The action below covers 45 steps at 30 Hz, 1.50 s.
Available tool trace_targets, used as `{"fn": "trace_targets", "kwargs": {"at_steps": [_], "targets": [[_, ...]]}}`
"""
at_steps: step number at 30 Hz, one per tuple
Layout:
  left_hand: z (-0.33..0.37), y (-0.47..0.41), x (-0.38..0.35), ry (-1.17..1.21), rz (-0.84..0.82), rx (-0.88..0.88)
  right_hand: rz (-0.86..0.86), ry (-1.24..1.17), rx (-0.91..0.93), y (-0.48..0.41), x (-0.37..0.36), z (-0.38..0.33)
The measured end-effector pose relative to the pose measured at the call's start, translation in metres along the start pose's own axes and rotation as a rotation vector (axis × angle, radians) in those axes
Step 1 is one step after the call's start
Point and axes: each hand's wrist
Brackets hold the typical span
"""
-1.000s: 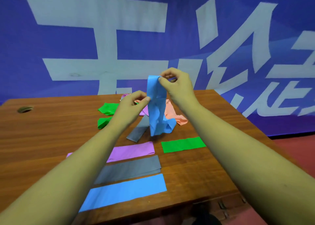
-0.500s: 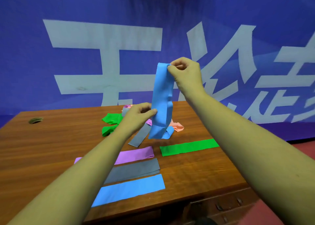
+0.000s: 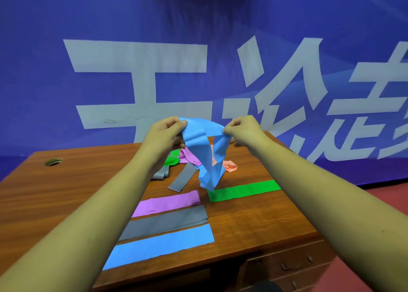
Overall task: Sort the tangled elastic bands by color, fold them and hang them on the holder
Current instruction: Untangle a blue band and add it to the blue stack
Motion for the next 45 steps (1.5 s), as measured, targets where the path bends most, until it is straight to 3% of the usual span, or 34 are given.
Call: {"fn": "trace_targets", "kwargs": {"at_steps": [3,6,9,17,24,26,30,34,37,42,45], "targets": [[0.013,-0.001,-0.005,0.043,-0.008,-0.004,-0.103,-0.222,-0.006,0.011,-0.007,-0.003],[0.018,-0.001,-0.009,0.086,-0.001,-0.012,-0.327,-0.499,-0.04,0.023,-0.012,-0.009],[0.017,-0.001,-0.009,0.133,-0.037,-0.034,-0.44,-0.57,0.018,0.03,-0.016,-0.011],[0.009,0.003,0.0,0.15,-0.029,-0.001,-0.281,-0.389,0.225,0.036,-0.011,-0.018],[0.008,0.011,0.005,-0.309,-0.062,-0.002,-0.076,-0.115,0.381,0.027,0.002,-0.022],[0.007,0.009,0.006,-0.328,-0.036,0.046,-0.04,0.005,0.441,0.026,0.009,-0.027],[0.002,0.0,0.003,-0.33,0.053,-0.065,-0.105,0.204,0.565,0.033,0.023,-0.043],[0.003,-0.004,-0.007,-0.345,-0.206,-0.162,-0.235,0.379,0.661,0.04,0.031,-0.052],[0.004,0.001,-0.018,-0.323,-0.286,-0.112,-0.186,0.333,0.653,0.041,0.035,-0.053],[0.001,0.008,-0.031,-0.598,0.023,-0.336,-0.094,0.069,0.448,0.035,0.027,-0.043],[0.003,0.009,-0.036,-0.521,0.049,-0.359,-0.088,-0.137,0.397,0.036,0.026,-0.038]]}}
Point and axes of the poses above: each hand's wrist, its own y-axis away from the middle knuckle, its own x-axis out of the back of the hand, z = x × y
